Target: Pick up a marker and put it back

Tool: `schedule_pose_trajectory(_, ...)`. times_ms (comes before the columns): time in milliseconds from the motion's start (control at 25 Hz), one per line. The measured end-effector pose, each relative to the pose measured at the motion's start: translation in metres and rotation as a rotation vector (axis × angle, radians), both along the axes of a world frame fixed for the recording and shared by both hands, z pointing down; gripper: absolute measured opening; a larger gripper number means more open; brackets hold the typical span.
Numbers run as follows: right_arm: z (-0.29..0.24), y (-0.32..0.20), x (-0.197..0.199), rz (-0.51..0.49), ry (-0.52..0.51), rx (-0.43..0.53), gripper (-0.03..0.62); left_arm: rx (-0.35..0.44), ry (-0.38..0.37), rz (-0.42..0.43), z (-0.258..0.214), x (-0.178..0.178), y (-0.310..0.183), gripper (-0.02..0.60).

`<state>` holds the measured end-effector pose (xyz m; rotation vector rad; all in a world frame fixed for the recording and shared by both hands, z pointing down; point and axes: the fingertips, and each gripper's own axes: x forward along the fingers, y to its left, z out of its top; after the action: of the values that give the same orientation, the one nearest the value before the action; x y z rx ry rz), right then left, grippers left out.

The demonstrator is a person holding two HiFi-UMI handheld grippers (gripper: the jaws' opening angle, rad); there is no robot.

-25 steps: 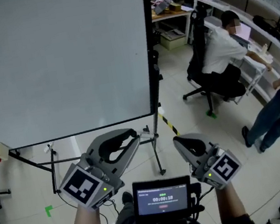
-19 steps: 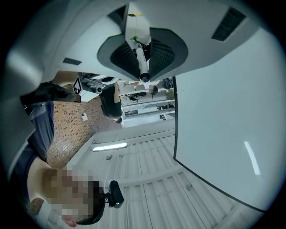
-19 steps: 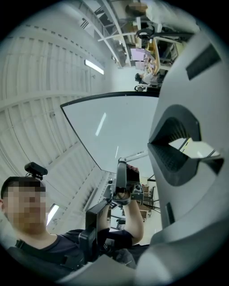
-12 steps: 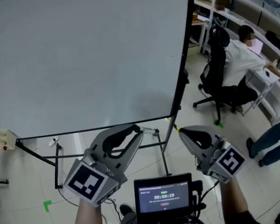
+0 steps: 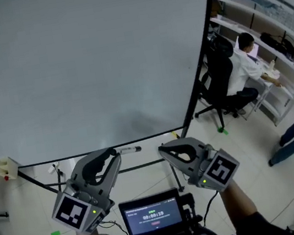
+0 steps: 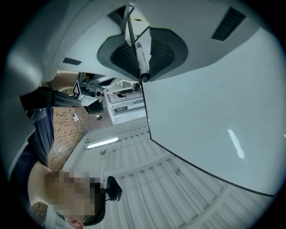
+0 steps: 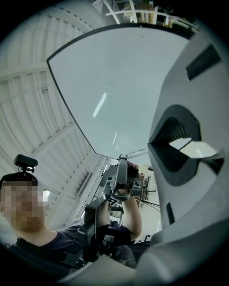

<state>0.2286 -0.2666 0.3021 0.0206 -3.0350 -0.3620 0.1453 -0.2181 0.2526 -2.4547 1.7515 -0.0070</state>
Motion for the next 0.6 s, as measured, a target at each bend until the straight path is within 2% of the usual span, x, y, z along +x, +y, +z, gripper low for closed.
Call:
schedule_pose_trajectory(160, 0.002, 0.031, -0.046, -0.045, 0.01, 0.006, 0.011, 0.004, 0.002, -0.043, 0.0, -0.041, 0.035, 0.071)
schedule_pose_trajectory(320, -0.011, 0.061, -0.079, -0.121, -0.02, 0.001, 0.011, -0.01, -0.033, -0.107, -0.001, -0.068, 0.068, 0.071)
schedule_pose_trajectory(600, 0.005, 0.137, -0.183, -0.326, 0.015, 0.022, 0.011, -0.01, -0.016, -0.308, 0.006, -0.158, 0.154, 0.071)
